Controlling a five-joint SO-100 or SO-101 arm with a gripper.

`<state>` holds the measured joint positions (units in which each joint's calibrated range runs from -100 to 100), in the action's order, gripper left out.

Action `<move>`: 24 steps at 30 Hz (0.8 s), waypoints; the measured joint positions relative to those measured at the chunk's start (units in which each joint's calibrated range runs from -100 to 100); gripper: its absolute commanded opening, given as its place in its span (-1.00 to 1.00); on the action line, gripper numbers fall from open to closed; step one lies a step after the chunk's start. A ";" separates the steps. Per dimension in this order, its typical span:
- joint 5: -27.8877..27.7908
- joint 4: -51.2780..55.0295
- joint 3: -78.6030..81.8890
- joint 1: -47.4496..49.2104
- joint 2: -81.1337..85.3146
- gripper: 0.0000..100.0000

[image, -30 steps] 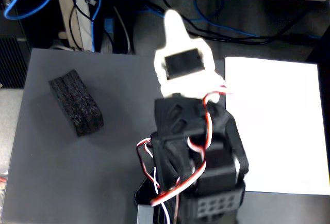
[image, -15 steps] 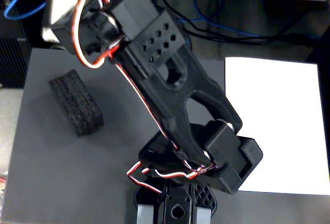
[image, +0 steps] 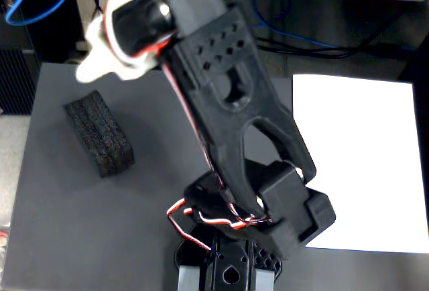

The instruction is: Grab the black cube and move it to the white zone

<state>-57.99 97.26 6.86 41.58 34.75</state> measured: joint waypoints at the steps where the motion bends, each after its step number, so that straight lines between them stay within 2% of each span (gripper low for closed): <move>1: -1.99 0.00 0.00 -2.88 0.00 0.06; 3: -3.72 0.00 0.00 -3.99 0.00 0.06; 9: -3.88 -0.09 0.91 -1.55 0.00 0.06; 12: -3.88 -6.68 10.42 -1.26 0.00 0.06; 15: -1.26 -10.44 12.89 -1.11 0.00 0.07; 21: 2.83 -10.70 13.71 -0.96 -1.25 0.06; 24: 4.09 -10.70 13.71 -0.96 -12.65 0.06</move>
<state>-53.89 86.56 20.57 40.62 22.10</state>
